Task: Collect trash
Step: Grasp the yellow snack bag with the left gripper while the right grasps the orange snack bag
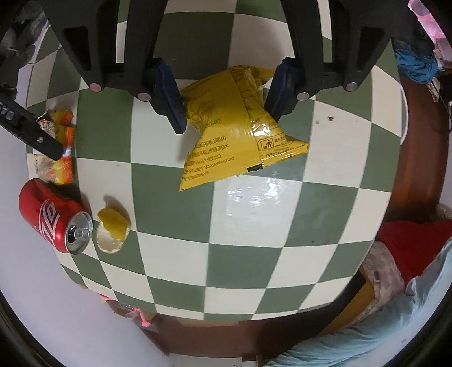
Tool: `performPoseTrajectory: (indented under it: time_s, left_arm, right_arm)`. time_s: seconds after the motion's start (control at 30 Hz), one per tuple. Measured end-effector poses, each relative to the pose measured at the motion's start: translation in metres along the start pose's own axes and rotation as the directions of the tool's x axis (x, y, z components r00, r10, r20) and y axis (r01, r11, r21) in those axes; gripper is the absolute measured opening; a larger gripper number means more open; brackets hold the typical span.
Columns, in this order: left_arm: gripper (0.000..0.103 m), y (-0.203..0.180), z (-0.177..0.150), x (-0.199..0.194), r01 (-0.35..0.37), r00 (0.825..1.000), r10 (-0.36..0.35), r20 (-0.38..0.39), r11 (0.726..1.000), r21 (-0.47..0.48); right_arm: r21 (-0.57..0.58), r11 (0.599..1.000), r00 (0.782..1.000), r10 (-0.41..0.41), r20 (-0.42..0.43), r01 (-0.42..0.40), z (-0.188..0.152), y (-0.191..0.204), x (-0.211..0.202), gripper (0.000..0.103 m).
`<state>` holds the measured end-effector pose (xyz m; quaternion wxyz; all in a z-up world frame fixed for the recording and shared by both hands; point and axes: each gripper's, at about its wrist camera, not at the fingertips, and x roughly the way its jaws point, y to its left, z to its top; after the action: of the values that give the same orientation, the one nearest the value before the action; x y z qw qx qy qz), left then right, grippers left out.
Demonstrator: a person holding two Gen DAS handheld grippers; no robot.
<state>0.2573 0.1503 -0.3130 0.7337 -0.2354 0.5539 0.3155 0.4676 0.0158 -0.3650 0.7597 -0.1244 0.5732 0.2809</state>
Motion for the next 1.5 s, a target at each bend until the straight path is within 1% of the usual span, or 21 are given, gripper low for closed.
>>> performPoseTrajectory:
  time_s: [0.1, 0.2, 0.27, 0.3, 0.37, 0.4, 0.43, 0.5, 0.53, 0.57, 0.83, 0.9, 0.93, 0.97, 1.0, 1.03, 1.07, 1.17, 1.23, 1.37, 1.5]
  left_arm:
    - [0.051, -0.002, -0.002, -0.006, -0.02, 1.0, 0.02, 0.018, 1.0, 0.02]
    - [0.05, 0.004, -0.006, -0.009, -0.032, 0.999, 0.031, 0.037, 0.999, 0.034]
    - [0.05, 0.006, -0.008, -0.014, -0.035, 0.998, 0.033, 0.053, 0.998, 0.042]
    - [0.05, 0.008, -0.008, -0.016, -0.035, 0.998, 0.032, 0.057, 0.998, 0.043]
    - [0.05, 0.009, -0.009, -0.021, -0.033, 0.997, 0.03, 0.068, 0.998, 0.048]
    - [0.05, 0.01, -0.01, -0.023, -0.031, 0.997, 0.027, 0.075, 0.998, 0.049]
    - [0.05, 0.011, -0.013, -0.028, -0.028, 0.996, 0.024, 0.084, 0.998, 0.048]
    - [0.05, 0.013, -0.017, -0.034, -0.028, 0.995, 0.023, 0.096, 0.998, 0.051]
    - [0.05, 0.015, -0.02, -0.038, -0.024, 0.995, 0.018, 0.102, 0.998, 0.051]
    - [0.05, 0.016, -0.024, -0.043, -0.019, 0.994, 0.013, 0.107, 0.998, 0.053]
    - [0.05, 0.04, -0.042, -0.08, 0.03, 0.987, -0.032, 0.158, 0.999, 0.011]
    - [0.05, 0.045, -0.044, -0.085, 0.029, 0.985, -0.029, 0.172, 1.0, 0.0]
    - [0.05, 0.046, -0.043, -0.084, 0.024, 0.984, -0.022, 0.175, 1.0, -0.005]
    - [0.05, 0.047, -0.043, -0.081, 0.02, 0.984, -0.017, 0.175, 1.0, -0.014]
    - [0.05, 0.048, -0.043, -0.076, 0.018, 0.985, -0.014, 0.17, 1.0, -0.023]
    - [0.05, 0.047, -0.043, -0.066, 0.014, 0.988, -0.009, 0.155, 0.999, -0.031]
    - [0.05, 0.046, -0.043, -0.059, 0.01, 0.99, -0.006, 0.142, 0.999, -0.032]
    - [0.05, 0.042, -0.043, -0.034, -0.009, 0.995, 0.012, 0.095, 1.0, -0.029]
    - [0.05, 0.04, -0.041, -0.02, -0.018, 0.997, 0.02, 0.068, 0.999, -0.029]
    - [0.05, 0.039, -0.036, -0.006, -0.035, 0.998, 0.037, 0.044, 0.999, -0.033]
    - [0.05, 0.037, -0.036, -0.002, -0.052, 0.998, 0.053, 0.044, 0.998, -0.018]
  right_arm:
    - [-0.014, 0.998, 0.998, -0.056, 0.004, 0.056, -0.004, 0.007, 0.007, 0.103]
    - [-0.052, 0.994, 0.995, -0.09, 0.045, 0.092, -0.01, 0.016, 0.006, 0.093]
    - [-0.077, 0.993, 0.994, -0.089, 0.068, 0.094, -0.015, 0.022, 0.001, 0.073]
    - [-0.088, 0.992, 0.993, -0.083, 0.078, 0.09, -0.018, 0.025, -0.002, 0.069]
    - [-0.099, 0.992, 0.994, -0.073, 0.088, 0.081, -0.022, 0.027, -0.007, 0.051]
    - [-0.106, 0.992, 0.994, -0.065, 0.089, 0.074, -0.025, 0.029, -0.009, 0.04]
    - [-0.111, 0.992, 0.995, -0.053, 0.089, 0.063, -0.027, 0.03, -0.011, 0.022]
    - [-0.123, 0.991, 0.993, -0.034, 0.109, 0.047, -0.033, 0.031, -0.019, 0.016]
    - [-0.128, 0.991, 0.993, -0.015, 0.115, 0.03, -0.037, 0.032, -0.024, 0.007]
    - [-0.128, 0.992, 0.993, 0.007, 0.119, 0.008, -0.041, 0.033, -0.029, 0.005]
    - [-0.119, 0.985, 0.972, 0.144, 0.185, -0.123, -0.068, 0.035, -0.091, 0.004]
    - [-0.081, 0.981, 0.964, 0.189, 0.189, -0.177, -0.069, 0.028, -0.1, 0.005]
    - [-0.046, 0.981, 0.965, 0.194, 0.175, -0.189, -0.066, 0.023, -0.098, 0.008]
    - [-0.003, 0.982, 0.971, 0.189, 0.147, -0.191, -0.061, 0.016, -0.092, 0.024]
    - [0.026, 0.98, 0.972, 0.191, 0.135, -0.196, -0.058, 0.011, -0.088, 0.037]
    - [0.071, 0.975, 0.971, 0.199, 0.131, -0.209, -0.055, 0.003, -0.082, 0.061]
    - [0.116, 0.969, 0.971, 0.206, 0.124, -0.22, -0.052, -0.006, -0.075, 0.068]
    - [0.189, 0.955, 0.972, 0.211, 0.1, -0.227, -0.044, -0.018, -0.055, 0.068]
    - [0.189, 0.961, 0.978, 0.185, 0.096, -0.2, -0.038, -0.017, -0.046, 0.068]
    - [0.146, 0.977, 0.986, 0.141, 0.089, -0.153, -0.024, -0.003, -0.028, 0.068]
    - [0.052, 0.997, 0.997, 0.058, 0.054, -0.061, -0.019, 0.018, -0.007, 0.068]
